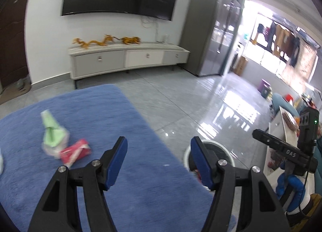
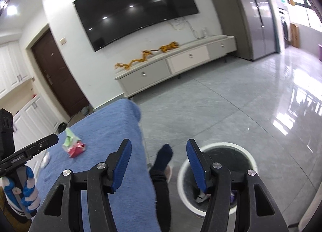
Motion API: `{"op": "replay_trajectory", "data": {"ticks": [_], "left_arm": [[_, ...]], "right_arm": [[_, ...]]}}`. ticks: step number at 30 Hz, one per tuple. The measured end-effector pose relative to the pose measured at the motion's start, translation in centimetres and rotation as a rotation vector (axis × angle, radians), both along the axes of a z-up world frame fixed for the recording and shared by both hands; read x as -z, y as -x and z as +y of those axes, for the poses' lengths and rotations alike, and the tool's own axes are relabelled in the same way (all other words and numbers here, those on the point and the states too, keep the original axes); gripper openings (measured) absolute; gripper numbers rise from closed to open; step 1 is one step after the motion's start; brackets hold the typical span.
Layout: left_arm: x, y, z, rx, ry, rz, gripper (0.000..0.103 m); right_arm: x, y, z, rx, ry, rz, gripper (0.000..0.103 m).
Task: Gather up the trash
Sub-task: 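Move both tools back toward the green bag and pink wrapper on rug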
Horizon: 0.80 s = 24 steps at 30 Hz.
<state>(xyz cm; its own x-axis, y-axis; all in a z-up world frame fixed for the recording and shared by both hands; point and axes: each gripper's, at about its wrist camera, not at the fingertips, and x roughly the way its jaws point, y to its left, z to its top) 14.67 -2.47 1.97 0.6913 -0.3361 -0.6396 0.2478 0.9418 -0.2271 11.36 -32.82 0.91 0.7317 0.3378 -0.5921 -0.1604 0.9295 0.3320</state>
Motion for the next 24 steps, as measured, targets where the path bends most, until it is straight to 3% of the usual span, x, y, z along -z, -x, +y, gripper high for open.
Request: {"op": "replay_trajectory", "data": {"ticks": [5,13,24], "left_arm": [[0.6,0.9,7.0,-0.106,-0.003,-0.004,0.063],[2.4,2.5,18.7,-0.299,-0.082,0.000,0.063],[7.8,3.1,32.8,-0.532,-0.122,0.090,0.063]], "right_arm": [[-0.5,-1.2,4.5,-0.093,0.012,-0.001,0.054],[0.3,-3.7,12.4,-0.236,0.037,0.039,0.054],[2.8,-8.1,23.3,-0.425,0.090,0.114,0.054]]}}
